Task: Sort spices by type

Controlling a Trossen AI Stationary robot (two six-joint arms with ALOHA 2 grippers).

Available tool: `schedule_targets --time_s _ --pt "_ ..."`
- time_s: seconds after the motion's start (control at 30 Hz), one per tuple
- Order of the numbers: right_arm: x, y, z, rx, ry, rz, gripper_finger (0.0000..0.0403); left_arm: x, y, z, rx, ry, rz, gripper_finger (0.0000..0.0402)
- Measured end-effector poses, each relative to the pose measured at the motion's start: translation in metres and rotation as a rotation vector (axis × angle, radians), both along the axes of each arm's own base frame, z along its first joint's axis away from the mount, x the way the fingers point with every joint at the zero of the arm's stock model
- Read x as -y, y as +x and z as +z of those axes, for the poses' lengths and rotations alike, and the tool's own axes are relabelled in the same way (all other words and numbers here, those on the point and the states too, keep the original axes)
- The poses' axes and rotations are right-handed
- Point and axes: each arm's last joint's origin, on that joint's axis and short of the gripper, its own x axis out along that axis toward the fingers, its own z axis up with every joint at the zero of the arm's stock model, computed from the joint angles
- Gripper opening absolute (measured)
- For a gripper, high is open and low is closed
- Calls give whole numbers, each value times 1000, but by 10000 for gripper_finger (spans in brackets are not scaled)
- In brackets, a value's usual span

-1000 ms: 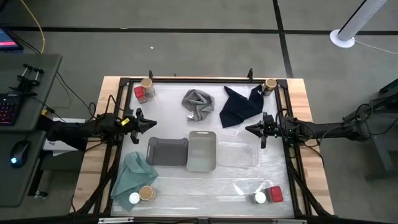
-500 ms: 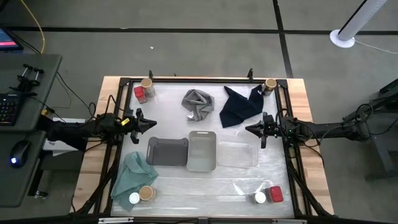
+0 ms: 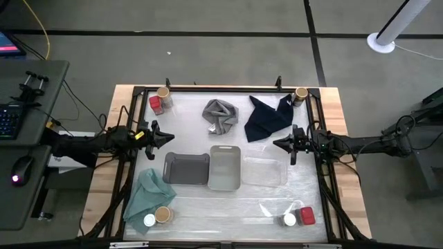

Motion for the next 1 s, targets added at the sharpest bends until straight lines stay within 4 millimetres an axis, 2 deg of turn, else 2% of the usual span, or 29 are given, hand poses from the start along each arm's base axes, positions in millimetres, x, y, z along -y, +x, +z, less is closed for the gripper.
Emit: schedule_targets --time_s 0.73,0.87,1.0 --pt "0 0 0 0 0 0 1 0 0 0 4 0 0 0" --pt "0 0 0 -1 0 0 1 0 0 2 26 -5 0 0" --pt "0 0 0 0 0 0 1 0 -1 10 120 -80 -7 0"
